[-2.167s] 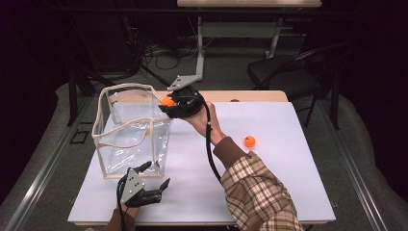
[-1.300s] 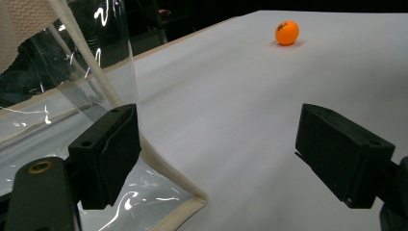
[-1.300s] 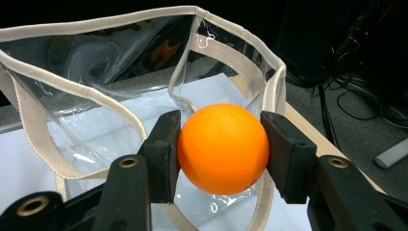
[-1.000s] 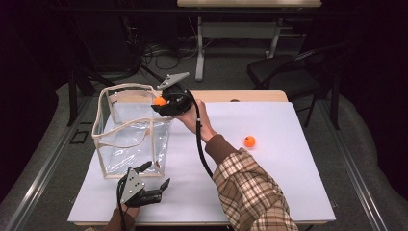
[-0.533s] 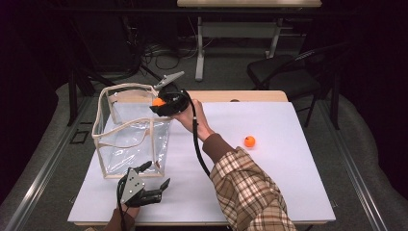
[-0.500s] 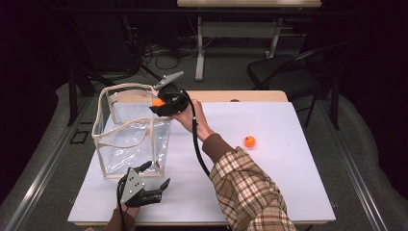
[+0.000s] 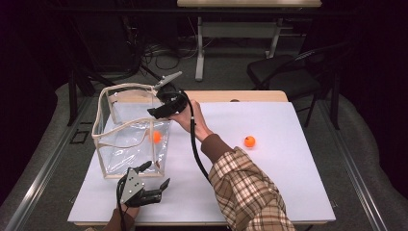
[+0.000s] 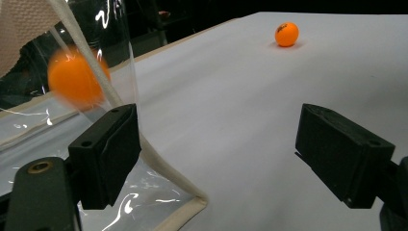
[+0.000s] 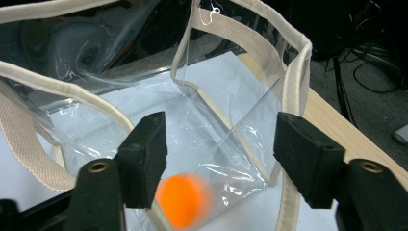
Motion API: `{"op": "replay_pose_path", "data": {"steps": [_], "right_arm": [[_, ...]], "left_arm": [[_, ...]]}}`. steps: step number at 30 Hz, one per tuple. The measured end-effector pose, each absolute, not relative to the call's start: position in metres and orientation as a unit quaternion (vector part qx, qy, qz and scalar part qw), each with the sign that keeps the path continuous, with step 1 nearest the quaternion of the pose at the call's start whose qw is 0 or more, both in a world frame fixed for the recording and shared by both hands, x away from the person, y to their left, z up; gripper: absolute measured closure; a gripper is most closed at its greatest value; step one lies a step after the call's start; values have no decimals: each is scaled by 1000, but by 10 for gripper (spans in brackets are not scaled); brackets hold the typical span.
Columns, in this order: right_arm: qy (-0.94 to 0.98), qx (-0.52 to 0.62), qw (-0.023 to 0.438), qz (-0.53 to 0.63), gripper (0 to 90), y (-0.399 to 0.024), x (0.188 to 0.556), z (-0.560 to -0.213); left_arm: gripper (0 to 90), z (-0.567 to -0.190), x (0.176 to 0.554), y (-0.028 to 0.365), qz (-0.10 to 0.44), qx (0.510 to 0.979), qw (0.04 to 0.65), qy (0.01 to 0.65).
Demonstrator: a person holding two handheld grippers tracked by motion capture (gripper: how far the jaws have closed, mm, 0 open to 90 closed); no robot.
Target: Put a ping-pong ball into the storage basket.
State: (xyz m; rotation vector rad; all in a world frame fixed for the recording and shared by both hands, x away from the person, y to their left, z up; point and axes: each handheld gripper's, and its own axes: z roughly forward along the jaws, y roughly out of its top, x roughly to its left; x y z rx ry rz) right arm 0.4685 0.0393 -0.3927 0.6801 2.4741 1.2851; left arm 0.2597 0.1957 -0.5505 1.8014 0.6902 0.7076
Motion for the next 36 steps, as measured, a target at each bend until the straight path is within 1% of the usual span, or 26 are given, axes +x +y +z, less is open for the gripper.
{"op": "replay_pose_path", "data": {"steps": [1,2,4,5,6,10,20,25,36], "right_arm": [[852,235,137,447,286,38,468,-393],[852,235,137,447,286,38,468,-393],[849,236,133,453,236,32,465,-392],[849,236,133,453,236,32,465,-392],[849,236,131,455,201,30,464,-391],[845,236,126,463,163,17,462,-390],[843,235,123,468,136,-12,456,-393],[837,242,132,472,124,-34,450,-396],[831,257,144,472,94,-68,439,-407]], "left_arm": [[157,-550,260,196,295,751,517,287],[157,-550,260,196,295,750,517,287],[157,-550,260,196,295,751,517,288],[157,-550,260,196,295,751,517,288],[157,-551,260,196,295,751,516,287],[157,-550,260,196,295,750,517,287],[157,-551,261,195,294,752,514,288],[157,-551,261,195,294,752,515,290],[157,-551,260,195,295,752,514,288]]}}
